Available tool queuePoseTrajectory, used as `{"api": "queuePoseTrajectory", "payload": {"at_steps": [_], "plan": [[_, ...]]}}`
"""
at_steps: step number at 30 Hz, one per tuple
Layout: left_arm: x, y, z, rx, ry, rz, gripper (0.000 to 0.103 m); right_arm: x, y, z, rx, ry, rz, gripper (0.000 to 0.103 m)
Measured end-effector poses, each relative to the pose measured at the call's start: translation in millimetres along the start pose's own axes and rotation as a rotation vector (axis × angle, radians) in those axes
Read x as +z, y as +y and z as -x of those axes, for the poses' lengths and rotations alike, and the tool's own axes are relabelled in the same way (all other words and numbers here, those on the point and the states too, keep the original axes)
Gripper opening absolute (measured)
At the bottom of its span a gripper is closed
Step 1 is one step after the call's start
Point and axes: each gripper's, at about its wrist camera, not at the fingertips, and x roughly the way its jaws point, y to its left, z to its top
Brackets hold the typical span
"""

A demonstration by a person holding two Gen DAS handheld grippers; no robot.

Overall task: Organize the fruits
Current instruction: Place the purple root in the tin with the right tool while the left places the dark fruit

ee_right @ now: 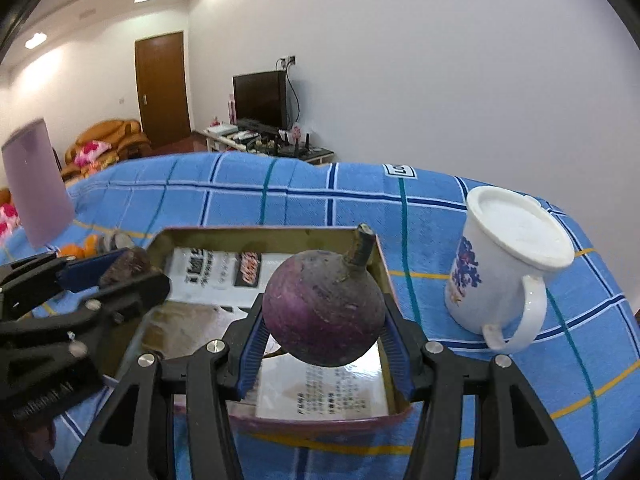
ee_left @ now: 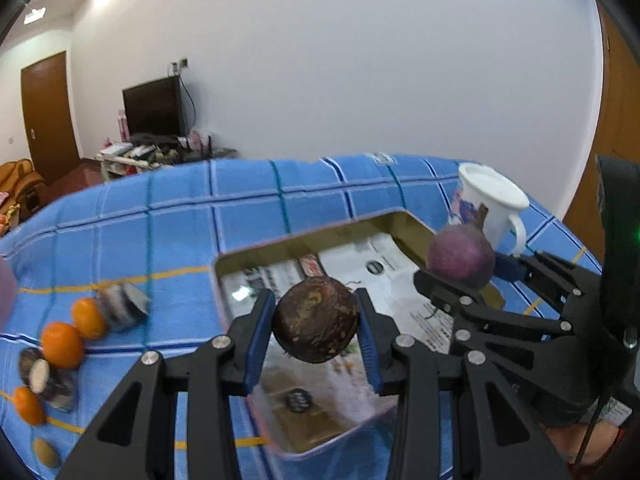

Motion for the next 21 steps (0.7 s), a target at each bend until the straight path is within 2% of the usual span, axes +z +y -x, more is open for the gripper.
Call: {"api": "queuePoseTrajectory", "payload": {"at_steps": [6, 12, 21], "plan": [[-10.3, -7.6, -12.5, -0.012, 0.040, -0.015, 0.042, -4.7, -3.0, -12.5, -0.011, 0.061, -0.004, 0.055], [-14.9, -7.6, -16.7, -0.004, 0.070, -0.027, 0.042, -7.8, 4.1, -15.7, -0.036, 0.065, 0.036, 0.055], [-19.2, -11.0, -19.3, 0.044, 0.054, -0.066, 0.042, -8.3, 6.6, -18.5, -0.039, 0.061, 0.048, 0.055]]}}
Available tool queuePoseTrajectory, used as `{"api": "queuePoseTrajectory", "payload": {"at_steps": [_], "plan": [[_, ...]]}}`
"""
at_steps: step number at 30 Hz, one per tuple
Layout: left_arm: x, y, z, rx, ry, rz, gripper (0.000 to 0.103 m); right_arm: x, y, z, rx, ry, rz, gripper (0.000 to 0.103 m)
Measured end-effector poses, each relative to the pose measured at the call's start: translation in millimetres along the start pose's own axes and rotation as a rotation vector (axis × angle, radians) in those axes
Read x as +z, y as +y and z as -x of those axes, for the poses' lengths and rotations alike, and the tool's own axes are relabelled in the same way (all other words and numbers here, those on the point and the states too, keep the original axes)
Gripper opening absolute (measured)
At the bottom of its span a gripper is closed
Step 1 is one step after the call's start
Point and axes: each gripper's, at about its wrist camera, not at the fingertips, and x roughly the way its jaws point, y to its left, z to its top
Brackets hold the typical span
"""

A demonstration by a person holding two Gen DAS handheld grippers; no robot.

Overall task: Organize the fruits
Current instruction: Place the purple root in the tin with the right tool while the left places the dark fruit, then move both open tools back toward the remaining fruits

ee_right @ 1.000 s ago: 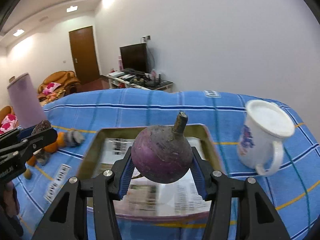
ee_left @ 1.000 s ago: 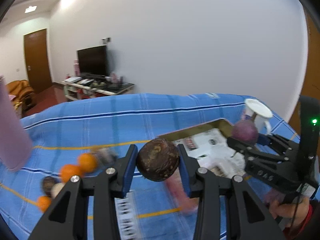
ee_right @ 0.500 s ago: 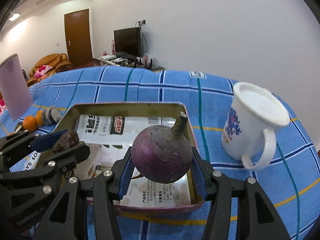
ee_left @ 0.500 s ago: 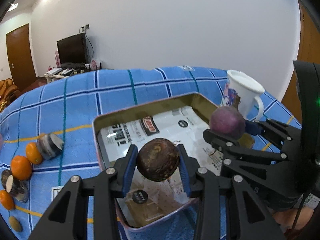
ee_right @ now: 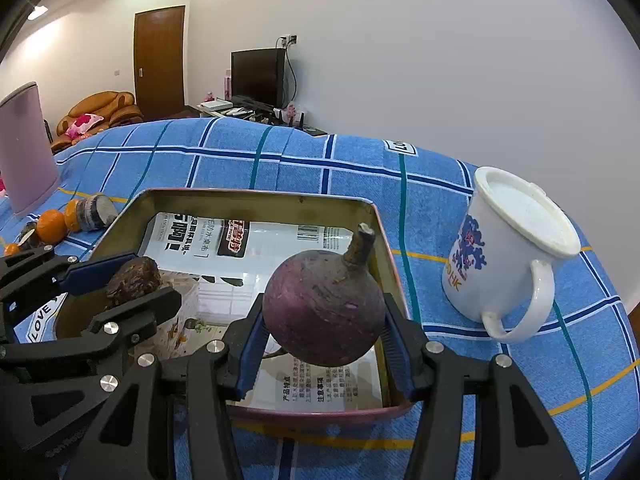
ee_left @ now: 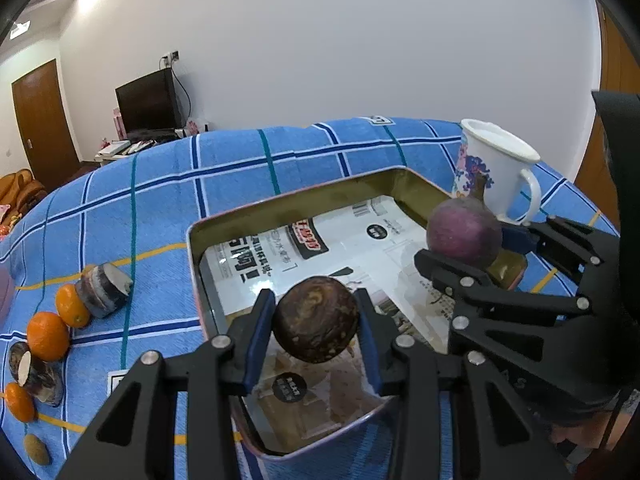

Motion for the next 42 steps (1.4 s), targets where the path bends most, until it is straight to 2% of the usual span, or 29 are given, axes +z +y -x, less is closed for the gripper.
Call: {"api": "queuePoseTrajectory", "payload": {"at_steps": [3, 10, 12, 14, 16, 18, 23, 25, 27, 30, 33, 39, 42], "plan": [[0.2, 0.1, -0.6, 0.001, -0.001, 0.000, 0.042, -0.6, -1.5, 0.6, 0.013, 0.001, 0.000, 0.055], [-1.6, 1.3, 5.2, -0.017, -0.012, 0.006, 0.048, -1.3, -12.9, 2.3, 0.103, 0.003, -0.070, 0.057], [-1.7, 4.1, 8.8, 0.004, -0.029, 0.023, 0.062, -0.5, -16.9, 4.7, 0.115, -0.009, -0.095, 0.057], [-1.5, 7.5, 14.2, -0.013, -0.054, 0.039, 0.074, 0.5, -23.5, 8.5, 0.142, -0.025, -0.134, 0.057], [-0.7, 9.2, 22.2, -0.009, -0.088, 0.042, 0.086, 2.1, -35.4, 19.0, 0.155, -0.080, -0.194, 0.061], [1.6, 12.5, 30.6, 0.021, -0.129, 0.050, 0.101, 2.9, -46.2, 30.3, 0.155, -0.148, -0.253, 0.071], [10.3, 37.2, 54.7, 0.061, -0.246, 0.122, 0.103, 3.4, -61.1, 43.4, 0.144, -0.239, -0.332, 0.073], [12.5, 50.6, 59.1, 0.091, -0.266, 0.163, 0.103, 4.6, -60.6, 44.4, 0.124, -0.254, -0.335, 0.073], [12.0, 64.4, 61.4, 0.162, -0.292, 0.192, 0.103, 2.9, -58.7, 45.0, 0.111, -0.261, -0.328, 0.073], [9.8, 70.3, 63.0, 0.308, -0.321, 0.148, 0.103, 1.3, -55.0, 47.0, 0.081, -0.283, -0.313, 0.073], [5.6, 68.2, 61.6, 0.391, -0.334, 0.110, 0.103, -1.7, -52.3, 54.6, 0.046, -0.337, -0.306, 0.073], [-3.0, 73.6, 49.8, 0.406, -0.279, 0.131, 0.103, -8.1, -41.6, 69.6, -0.053, -0.438, -0.265, 0.073], [-10.7, 74.2, 51.2, 0.413, -0.281, 0.124, 0.103, -8.5, -32.4, 72.3, -0.075, -0.449, -0.233, 0.073]]}}
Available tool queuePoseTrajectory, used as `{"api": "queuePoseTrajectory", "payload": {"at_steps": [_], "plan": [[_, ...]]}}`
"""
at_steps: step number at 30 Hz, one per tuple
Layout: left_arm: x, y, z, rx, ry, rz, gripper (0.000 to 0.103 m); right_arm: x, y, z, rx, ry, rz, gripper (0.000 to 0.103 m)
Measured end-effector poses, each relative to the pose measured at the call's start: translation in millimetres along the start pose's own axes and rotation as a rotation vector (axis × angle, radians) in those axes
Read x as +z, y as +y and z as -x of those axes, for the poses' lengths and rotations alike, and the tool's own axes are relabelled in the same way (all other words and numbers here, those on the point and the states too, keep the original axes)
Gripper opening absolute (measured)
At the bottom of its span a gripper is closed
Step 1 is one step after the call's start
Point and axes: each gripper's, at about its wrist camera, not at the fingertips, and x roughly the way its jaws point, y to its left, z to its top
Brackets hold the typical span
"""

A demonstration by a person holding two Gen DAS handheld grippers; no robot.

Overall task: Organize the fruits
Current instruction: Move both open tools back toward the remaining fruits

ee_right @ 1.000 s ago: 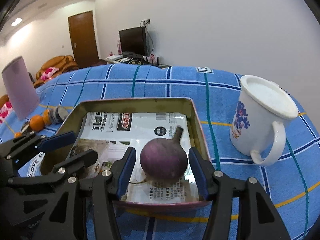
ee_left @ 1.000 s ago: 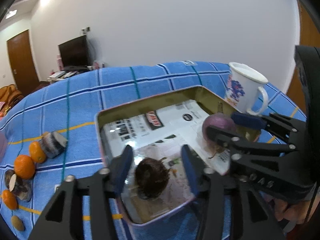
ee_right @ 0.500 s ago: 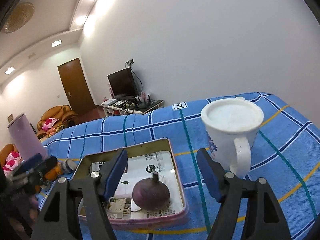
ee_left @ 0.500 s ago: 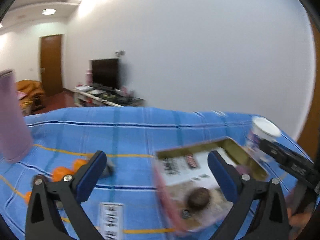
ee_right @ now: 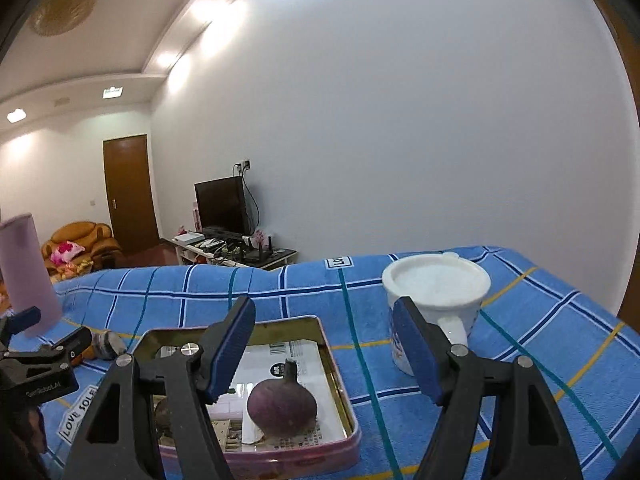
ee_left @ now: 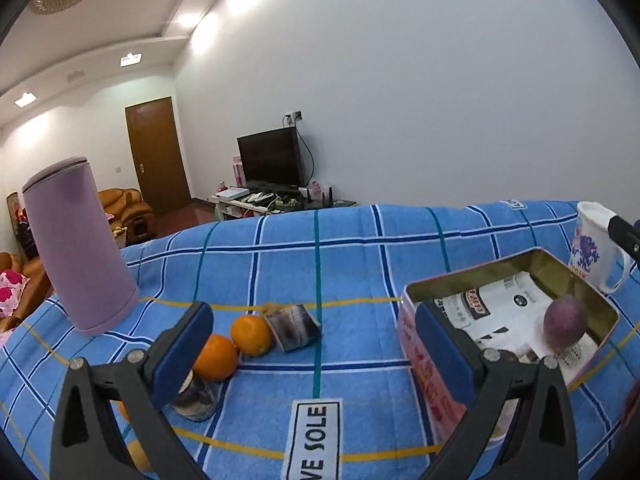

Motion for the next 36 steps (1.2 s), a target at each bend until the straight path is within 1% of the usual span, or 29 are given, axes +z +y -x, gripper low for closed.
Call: {"api": "queuePoseTrajectory", "payload": {"at_steps": [4, 7, 14, 21, 26, 32, 36], "plan": [[-3.9, 4.4, 8.2, -0.003, -0.003, 0.007, 0.103, -3.4, 14.0, 1.1, 0.012, 0.018, 0.037, 0.073], [-6.0, 7.8, 13.5, -0.009, -0.011, 0.012, 0.103, -4.6, 17.8, 4.8, 0.016, 0.013, 0.035, 0.073], [-10.5, 15.1, 15.3, -0.020, 0.022, 0.030, 0.103, -7.7, 28.5, 6.7, -0.004, 0.025, 0.056, 0.073], [-16.1, 28.8, 16.5, -0.039, 0.061, 0.039, 0.103, -10.9, 39.9, -1.9, 0.062, 0.122, 0.001, 0.073], [-19.4, 39.6, 18.7, -0.026, 0.069, 0.041, 0.103, -14.6, 60.1, -0.8, 0.088, 0.125, 0.029, 0.073], [-22.1, 53.0, 17.2, -0.018, 0.103, 0.055, 0.103, -19.3, 81.7, -6.2, 0.136, 0.171, 0.016, 0.073], [-20.9, 70.1, 17.1, -0.014, 0.120, 0.088, 0.103, -21.8, 100.8, -6.2, 0.172, 0.190, 0.018, 0.073]]}}
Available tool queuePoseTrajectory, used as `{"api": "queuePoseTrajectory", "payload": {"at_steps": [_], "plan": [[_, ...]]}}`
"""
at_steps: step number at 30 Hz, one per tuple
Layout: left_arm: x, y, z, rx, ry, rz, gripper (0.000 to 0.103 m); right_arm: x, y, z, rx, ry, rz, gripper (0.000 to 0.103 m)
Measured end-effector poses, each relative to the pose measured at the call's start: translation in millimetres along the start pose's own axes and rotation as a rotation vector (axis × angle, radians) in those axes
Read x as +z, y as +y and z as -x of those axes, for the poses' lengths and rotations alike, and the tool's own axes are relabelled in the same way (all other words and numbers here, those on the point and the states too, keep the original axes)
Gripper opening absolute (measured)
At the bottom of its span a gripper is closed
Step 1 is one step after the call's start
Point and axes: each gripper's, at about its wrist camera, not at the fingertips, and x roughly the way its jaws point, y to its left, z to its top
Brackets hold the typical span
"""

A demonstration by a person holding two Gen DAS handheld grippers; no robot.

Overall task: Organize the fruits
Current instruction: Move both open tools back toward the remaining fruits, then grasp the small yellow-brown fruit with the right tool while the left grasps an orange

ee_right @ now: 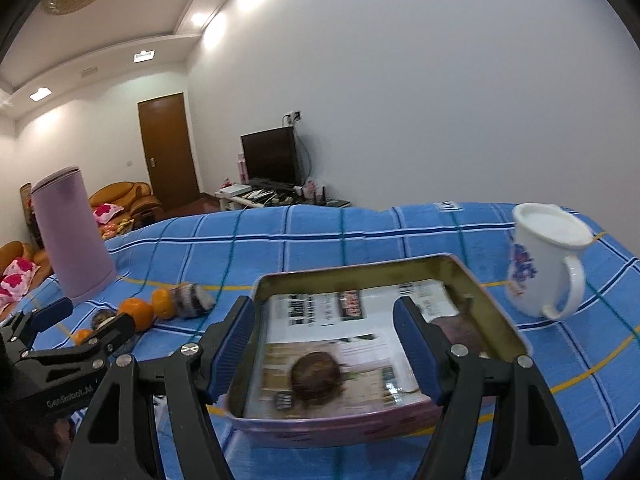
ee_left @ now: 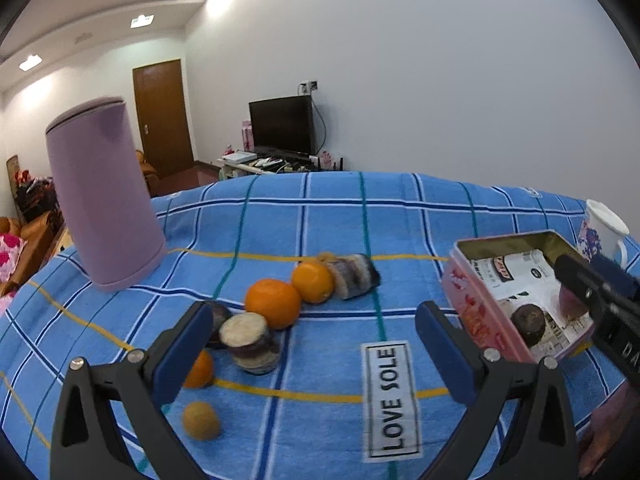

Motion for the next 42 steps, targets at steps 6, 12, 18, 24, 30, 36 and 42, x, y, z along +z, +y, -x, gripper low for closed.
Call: {"api": "queuePoseTrajectory", "payload": {"at_steps": [6, 12, 18, 24, 30, 36, 42], "plan": [[5.5, 26.8, 0.8, 0.035, -0.018, -0.006, 0.103, -0.3, 33.8, -4.5, 0.053, 0.008, 0.035, 0.073], [7.3, 61.4, -5.0, 0.079, -0.012, 0.007, 0.103, -1.9, 68.7, -11.6, 0.108, 0.020, 0.064, 0.073], [6.0, 91.1, -17.1, 0.122, 0.012, 0.029, 0.103, -3.8, 93.0, -18.0, 0.150, 0.037, 0.086, 0.073], [10.5, 124.1, -24.0, 0.169, 0.018, 0.056, 0.103, -8.3, 117.0, -22.0, 0.189, 0.067, 0.111, 0.073], [11.1, 169.5, -35.4, 0.318, 0.033, 0.096, 0.103, -13.6, 142.0, -31.7, 0.250, 0.143, 0.159, 0.073], [2.5, 196.3, -50.3, 0.303, 0.105, 0.143, 0.103, -24.5, 181.1, -45.1, 0.369, 0.273, 0.252, 0.073], [0.1, 193.0, -53.7, 0.214, 0.126, 0.141, 0.103, -35.2, 223.3, -60.9, 0.464, 0.407, 0.338, 0.058]]}}
